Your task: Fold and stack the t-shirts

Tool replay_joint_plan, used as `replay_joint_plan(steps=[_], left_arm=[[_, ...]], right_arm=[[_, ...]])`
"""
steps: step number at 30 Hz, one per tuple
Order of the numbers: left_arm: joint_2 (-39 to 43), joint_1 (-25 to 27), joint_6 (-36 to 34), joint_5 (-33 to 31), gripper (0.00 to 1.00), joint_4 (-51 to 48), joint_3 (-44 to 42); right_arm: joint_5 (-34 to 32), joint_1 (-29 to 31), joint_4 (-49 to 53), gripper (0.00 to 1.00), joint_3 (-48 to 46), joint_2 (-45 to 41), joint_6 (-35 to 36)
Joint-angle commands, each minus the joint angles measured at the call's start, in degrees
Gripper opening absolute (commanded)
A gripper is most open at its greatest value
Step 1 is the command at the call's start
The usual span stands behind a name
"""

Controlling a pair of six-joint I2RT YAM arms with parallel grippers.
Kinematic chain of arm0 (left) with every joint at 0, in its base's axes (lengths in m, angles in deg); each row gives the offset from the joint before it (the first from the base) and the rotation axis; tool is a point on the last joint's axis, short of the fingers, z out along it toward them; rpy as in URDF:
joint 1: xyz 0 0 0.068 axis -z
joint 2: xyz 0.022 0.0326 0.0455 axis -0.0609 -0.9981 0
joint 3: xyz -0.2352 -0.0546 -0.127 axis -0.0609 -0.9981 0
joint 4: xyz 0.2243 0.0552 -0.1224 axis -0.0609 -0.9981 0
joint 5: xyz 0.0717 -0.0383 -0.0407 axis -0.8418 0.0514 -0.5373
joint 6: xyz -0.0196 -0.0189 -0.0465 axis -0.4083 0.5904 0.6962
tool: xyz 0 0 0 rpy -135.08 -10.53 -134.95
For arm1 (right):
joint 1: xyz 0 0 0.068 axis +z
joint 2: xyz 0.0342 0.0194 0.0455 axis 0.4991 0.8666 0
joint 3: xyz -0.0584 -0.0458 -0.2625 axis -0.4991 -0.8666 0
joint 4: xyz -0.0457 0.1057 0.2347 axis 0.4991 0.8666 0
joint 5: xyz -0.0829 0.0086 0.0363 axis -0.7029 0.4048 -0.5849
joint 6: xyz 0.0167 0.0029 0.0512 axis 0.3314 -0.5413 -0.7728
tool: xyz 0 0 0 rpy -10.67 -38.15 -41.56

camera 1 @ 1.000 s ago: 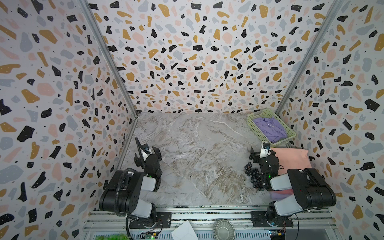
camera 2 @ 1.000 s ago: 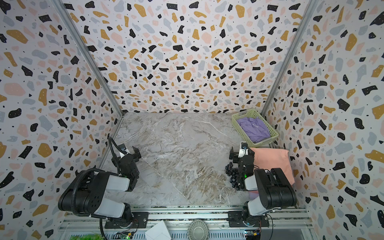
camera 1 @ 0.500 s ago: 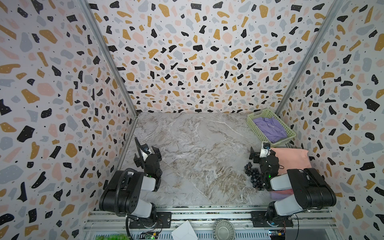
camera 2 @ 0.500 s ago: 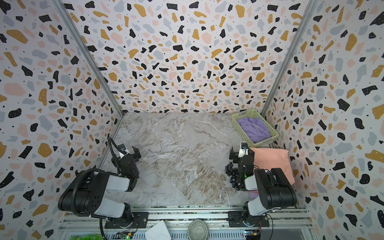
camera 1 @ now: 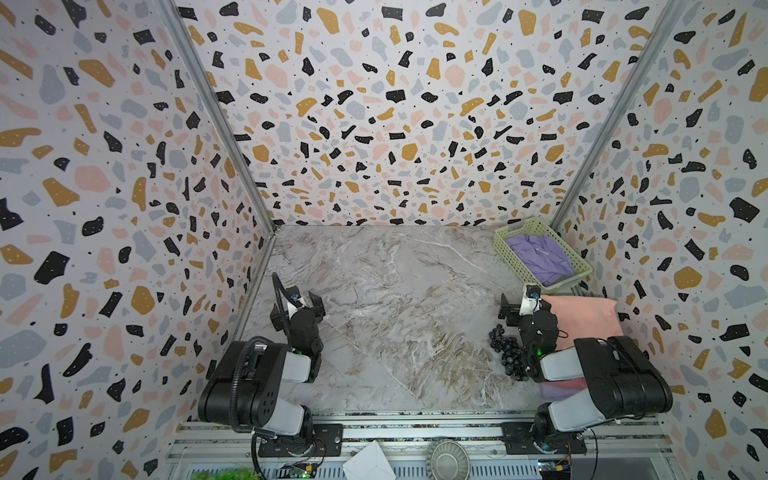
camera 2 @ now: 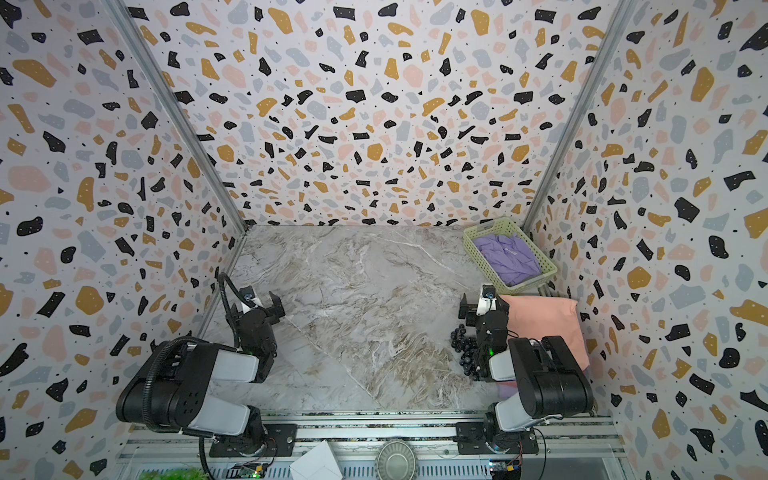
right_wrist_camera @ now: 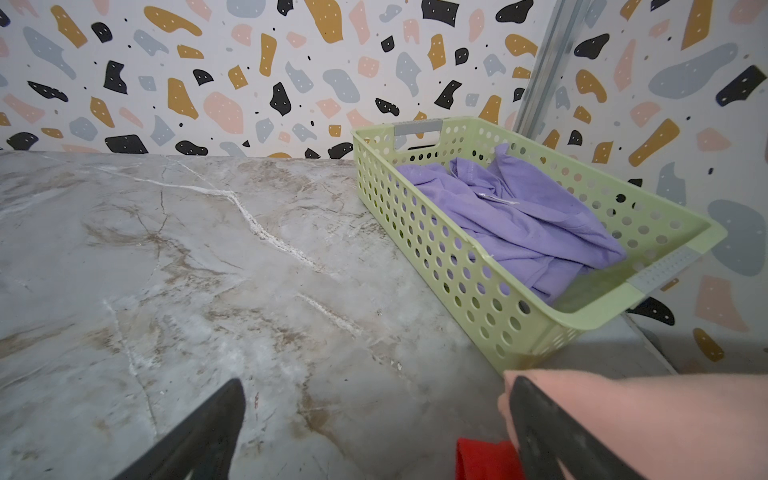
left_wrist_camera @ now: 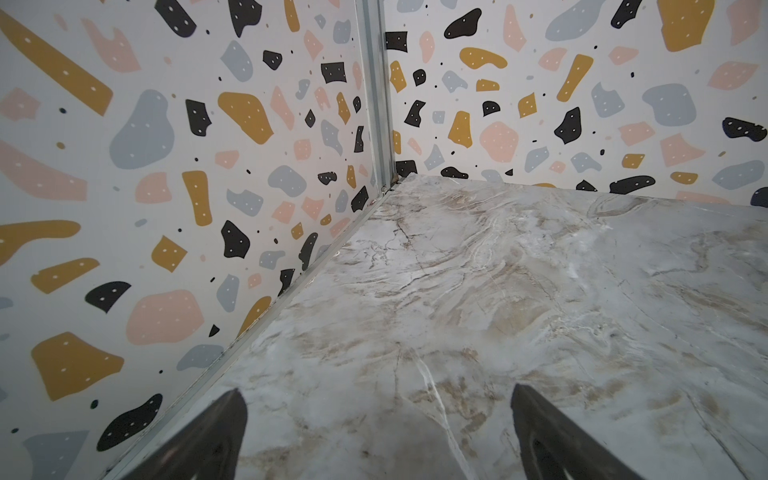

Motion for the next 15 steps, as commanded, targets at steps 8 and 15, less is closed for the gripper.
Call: replay_joint_plan(steps=[8, 15], left_arm=[[0.6, -0.4, -0.4, 0.1, 1.00, 2.0, 0.5], [0.8, -0.4, -0.4, 0.1, 0.99, 2.1, 0.4]], right_arm=[[-0.5, 0.2, -1.1, 0.99, 0.9, -0.2, 0.3], [-0.5, 0.2, -1.4, 0.99, 0.6, -0.6, 0.4]])
